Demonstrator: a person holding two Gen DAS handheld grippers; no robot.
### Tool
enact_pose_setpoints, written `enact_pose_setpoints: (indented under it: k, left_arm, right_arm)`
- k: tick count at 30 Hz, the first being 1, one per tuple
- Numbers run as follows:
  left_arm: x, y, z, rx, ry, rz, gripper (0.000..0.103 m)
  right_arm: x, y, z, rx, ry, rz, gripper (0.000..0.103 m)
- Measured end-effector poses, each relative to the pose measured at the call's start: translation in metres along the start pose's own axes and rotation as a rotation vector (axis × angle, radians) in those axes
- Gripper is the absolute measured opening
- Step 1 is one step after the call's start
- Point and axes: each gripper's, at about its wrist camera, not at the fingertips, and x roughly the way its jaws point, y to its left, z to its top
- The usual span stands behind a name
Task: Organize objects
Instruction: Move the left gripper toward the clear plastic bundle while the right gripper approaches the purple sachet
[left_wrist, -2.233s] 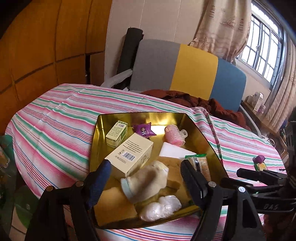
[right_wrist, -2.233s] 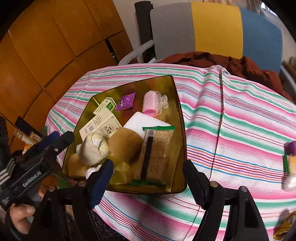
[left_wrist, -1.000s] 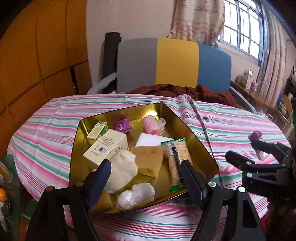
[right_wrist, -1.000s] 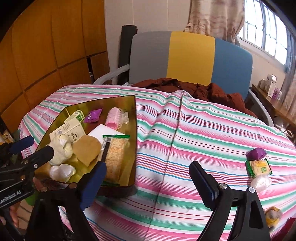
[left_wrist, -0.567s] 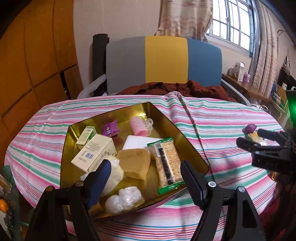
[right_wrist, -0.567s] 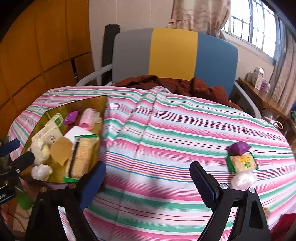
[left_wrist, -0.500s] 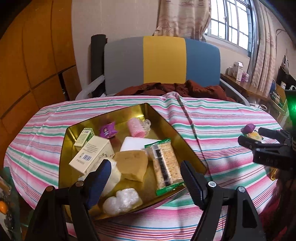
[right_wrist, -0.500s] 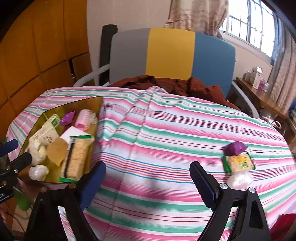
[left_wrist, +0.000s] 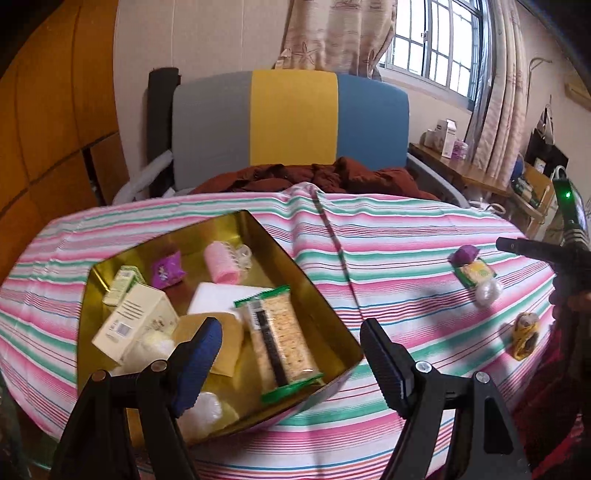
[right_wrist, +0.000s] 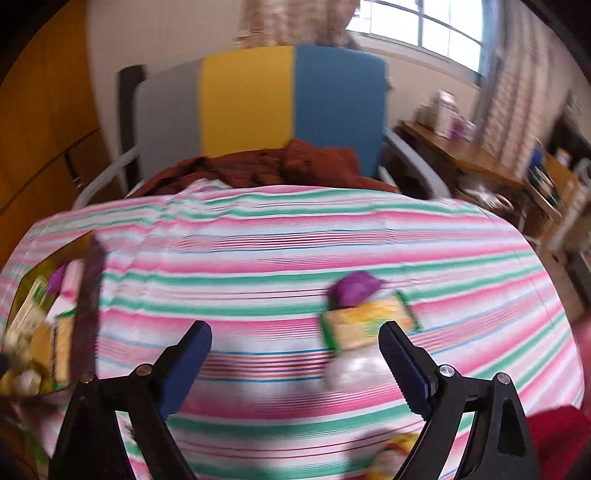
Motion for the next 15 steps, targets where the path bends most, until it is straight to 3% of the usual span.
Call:
enact_pose_setpoints:
  k: [9, 15]
  left_arm:
    - [0.002, -0.021, 0.008, 0.043, 0.002, -0.053, 0.078]
    - [0.014, -0.057, 0.018, 0.104, 0.011, -0.118, 0.078]
  right_arm:
    - [0.017, -0.107, 0.007, 0.357, -0.003, -0.046, 0.093]
    - [0.024, -0.144, -0.006, 0.56, 0.012, -0.02, 0.093]
